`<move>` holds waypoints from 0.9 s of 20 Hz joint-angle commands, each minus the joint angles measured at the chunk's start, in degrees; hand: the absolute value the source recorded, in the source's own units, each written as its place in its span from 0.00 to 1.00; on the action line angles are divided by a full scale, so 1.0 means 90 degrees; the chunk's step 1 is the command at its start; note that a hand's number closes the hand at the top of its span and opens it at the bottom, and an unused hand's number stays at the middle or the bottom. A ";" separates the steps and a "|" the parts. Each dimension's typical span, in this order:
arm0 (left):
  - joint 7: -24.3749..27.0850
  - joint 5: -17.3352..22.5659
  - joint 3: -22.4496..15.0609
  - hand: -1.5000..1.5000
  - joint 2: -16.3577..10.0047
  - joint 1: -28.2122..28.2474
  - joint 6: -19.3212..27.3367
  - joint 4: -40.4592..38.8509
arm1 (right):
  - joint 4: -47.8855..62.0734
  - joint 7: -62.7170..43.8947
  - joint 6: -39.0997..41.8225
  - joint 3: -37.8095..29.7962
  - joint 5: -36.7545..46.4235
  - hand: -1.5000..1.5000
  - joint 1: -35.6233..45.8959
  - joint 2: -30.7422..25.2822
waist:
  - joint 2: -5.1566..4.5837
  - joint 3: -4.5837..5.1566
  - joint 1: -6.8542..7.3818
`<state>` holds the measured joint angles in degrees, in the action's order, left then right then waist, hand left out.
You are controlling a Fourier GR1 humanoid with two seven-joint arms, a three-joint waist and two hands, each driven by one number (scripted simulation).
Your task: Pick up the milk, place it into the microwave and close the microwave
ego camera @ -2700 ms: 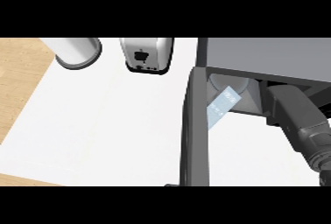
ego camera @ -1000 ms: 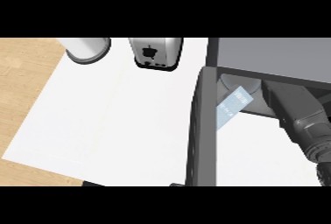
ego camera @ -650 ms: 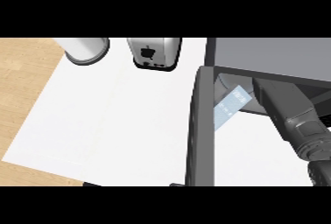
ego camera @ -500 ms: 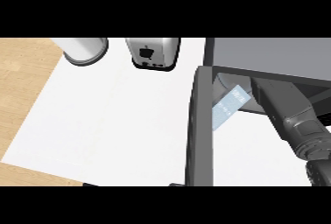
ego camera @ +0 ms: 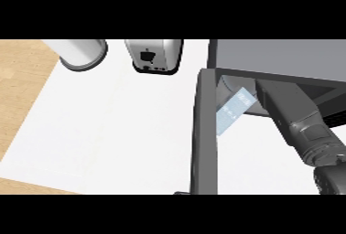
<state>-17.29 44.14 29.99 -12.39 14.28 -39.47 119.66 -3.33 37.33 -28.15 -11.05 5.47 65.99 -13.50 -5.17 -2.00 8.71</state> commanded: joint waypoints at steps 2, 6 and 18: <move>0.0074 -0.0339 -0.0157 0.00 0.0366 0.0164 -0.0026 0.0171 | -0.0021 -0.0081 0.0375 0.0042 0.0045 0.00 0.0088 -0.0213 | 0.0278 0.0199 -0.0192; 0.0295 -0.0424 -0.0430 0.00 0.0653 0.0253 -0.0440 0.0083 | -0.0043 0.0032 0.0847 -0.0009 -0.0024 0.00 -0.0105 -0.0254 | 0.0310 0.0206 -0.0320; 0.0163 -0.1357 -0.1541 0.00 0.1031 0.0511 -0.1548 -0.0224 | -0.0423 0.0746 0.3666 -0.0598 -0.0769 0.00 -0.0999 0.0166 | 0.0525 0.0215 -0.0849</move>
<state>-15.71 34.91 18.33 -3.84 18.30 -50.35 118.57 -5.71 41.49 -2.48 -14.75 0.71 59.83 -12.14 -1.38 -0.27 2.41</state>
